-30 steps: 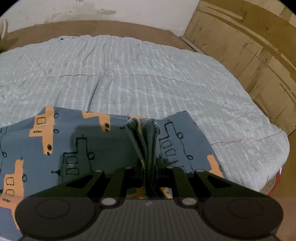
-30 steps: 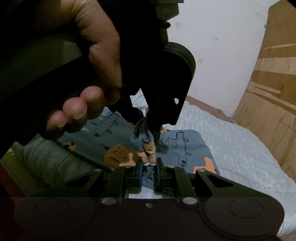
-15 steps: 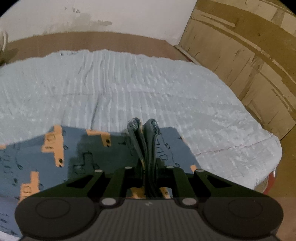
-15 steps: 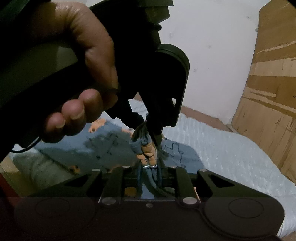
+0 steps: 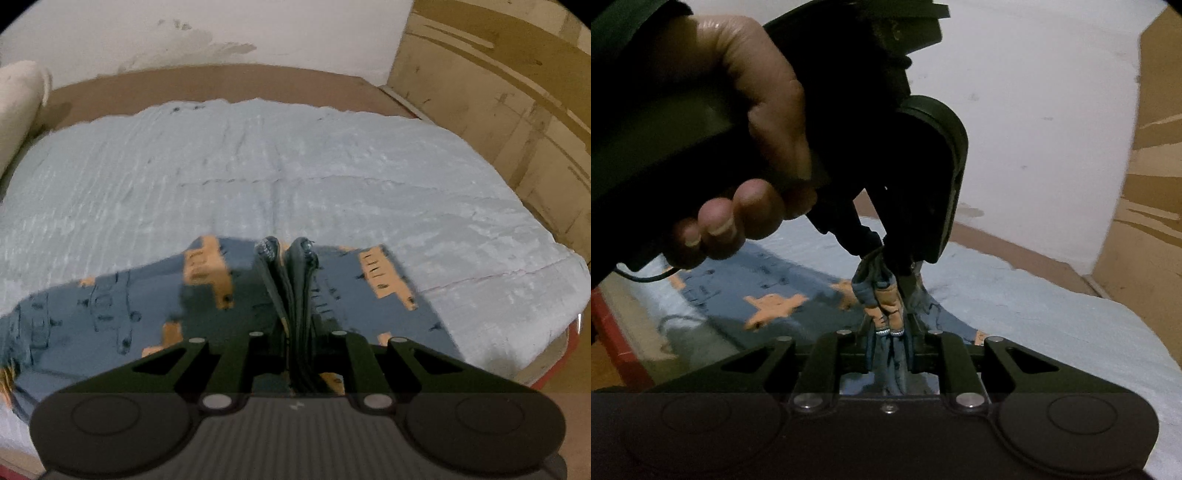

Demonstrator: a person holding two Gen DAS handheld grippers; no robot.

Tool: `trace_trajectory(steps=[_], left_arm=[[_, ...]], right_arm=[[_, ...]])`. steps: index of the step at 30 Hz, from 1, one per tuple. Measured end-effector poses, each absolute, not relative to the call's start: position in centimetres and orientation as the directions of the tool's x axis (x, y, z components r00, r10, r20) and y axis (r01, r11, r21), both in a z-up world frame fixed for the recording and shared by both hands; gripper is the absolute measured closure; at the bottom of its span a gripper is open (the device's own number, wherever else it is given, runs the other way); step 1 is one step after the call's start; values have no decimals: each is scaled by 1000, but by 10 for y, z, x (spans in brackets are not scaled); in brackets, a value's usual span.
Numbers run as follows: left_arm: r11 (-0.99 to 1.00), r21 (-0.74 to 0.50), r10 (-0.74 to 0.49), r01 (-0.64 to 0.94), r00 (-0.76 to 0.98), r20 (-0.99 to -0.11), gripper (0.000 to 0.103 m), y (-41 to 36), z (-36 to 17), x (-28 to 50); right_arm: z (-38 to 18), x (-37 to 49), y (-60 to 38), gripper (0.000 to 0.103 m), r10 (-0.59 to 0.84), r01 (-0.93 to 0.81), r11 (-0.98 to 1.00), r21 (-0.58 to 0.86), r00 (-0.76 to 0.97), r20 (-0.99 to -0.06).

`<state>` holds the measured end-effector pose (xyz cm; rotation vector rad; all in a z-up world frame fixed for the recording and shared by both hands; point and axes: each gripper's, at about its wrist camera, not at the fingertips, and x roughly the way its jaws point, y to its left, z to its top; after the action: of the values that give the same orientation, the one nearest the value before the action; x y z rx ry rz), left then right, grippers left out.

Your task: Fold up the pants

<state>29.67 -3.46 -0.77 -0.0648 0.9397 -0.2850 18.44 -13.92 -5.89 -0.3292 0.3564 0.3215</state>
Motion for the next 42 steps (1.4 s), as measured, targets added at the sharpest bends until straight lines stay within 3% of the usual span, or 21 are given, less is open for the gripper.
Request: trace_trajectory(steps=[8, 21, 23, 27, 31, 37, 40, 42], left_arm=[[948, -280, -315, 148, 529, -788, 89, 6, -47, 299], [926, -354, -365, 132, 552, -750, 73, 28, -73, 293], [929, -345, -357, 134, 565, -744, 73, 28, -72, 291], [926, -350, -362, 140, 585, -725, 91, 26, -66, 291], [940, -304, -331, 153, 615, -715, 91, 22, -62, 291], [939, -314, -331, 141, 624, -708, 90, 28, -72, 296], [950, -285, -297, 125, 637, -711, 61, 30, -74, 292], [963, -253, -248, 91, 661, -708, 36, 31, -71, 287]], right_arm=[[-81, 190, -112, 87, 299, -452, 853, -260, 832, -468], [-92, 191, -103, 86, 298, -479, 833, -276, 810, -505], [-91, 191, -104, 82, 299, -474, 837, -273, 814, -497], [-93, 190, -110, 61, 304, -471, 841, -267, 819, -486], [-89, 185, -118, 47, 308, -460, 849, -258, 830, -465], [-89, 179, -135, 39, 287, -424, 871, -249, 850, -443], [-90, 178, -148, 28, 264, -392, 887, -244, 864, -429], [-90, 178, -159, 21, 237, -357, 904, -235, 877, -418]])
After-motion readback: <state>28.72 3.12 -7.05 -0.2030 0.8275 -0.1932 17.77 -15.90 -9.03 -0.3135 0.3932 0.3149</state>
